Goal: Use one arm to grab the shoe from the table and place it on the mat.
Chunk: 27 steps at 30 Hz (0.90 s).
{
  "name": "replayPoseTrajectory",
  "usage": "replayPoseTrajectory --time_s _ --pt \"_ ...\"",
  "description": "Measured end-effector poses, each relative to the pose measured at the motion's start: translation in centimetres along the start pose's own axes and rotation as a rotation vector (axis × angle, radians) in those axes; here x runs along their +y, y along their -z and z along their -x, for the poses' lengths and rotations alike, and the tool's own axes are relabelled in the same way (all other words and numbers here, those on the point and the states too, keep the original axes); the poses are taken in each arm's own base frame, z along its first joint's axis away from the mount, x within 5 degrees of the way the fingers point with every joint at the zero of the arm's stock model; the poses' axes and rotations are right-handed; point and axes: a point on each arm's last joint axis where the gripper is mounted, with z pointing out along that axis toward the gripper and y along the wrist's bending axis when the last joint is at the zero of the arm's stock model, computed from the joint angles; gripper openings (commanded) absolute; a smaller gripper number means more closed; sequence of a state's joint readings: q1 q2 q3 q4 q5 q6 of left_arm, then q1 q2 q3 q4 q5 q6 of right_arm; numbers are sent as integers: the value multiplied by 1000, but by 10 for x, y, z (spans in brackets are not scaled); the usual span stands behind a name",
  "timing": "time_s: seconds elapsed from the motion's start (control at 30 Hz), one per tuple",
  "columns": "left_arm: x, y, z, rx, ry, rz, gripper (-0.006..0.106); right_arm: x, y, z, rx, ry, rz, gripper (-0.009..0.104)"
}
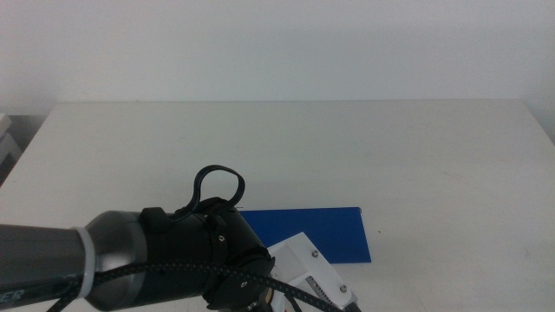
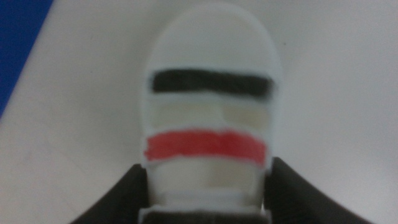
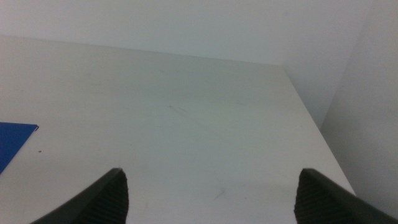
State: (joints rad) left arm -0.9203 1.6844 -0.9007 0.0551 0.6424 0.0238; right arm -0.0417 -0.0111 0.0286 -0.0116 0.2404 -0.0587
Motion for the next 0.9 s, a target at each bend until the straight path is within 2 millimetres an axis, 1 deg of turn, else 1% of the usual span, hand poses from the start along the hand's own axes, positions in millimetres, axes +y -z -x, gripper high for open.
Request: replayPoseTrajectory --time_s 0.13,0.2,0.37,0.53,0.73,0.83,0.9 --pt "0 2 2 9 5 -4 9 0 0 0 0 0 0 78" --pt "0 7 4 39 6 -4 -1 0 0 0 0 0 0 78" --pt "2 26 19 61 -18 -4 -1 0 0 0 0 0 0 78" --pt "8 50 38 50 -64 -3 -1 0 0 0 0 0 0 78" --pt "32 74 52 24 -81 -1 -1 0 0 0 0 0 0 78" --pt "48 81 60 0 -77 3 -1 0 0 0 0 0 0 78" --pt "61 80 67 6 -79 3 -1 0 0 0 0 0 0 78"
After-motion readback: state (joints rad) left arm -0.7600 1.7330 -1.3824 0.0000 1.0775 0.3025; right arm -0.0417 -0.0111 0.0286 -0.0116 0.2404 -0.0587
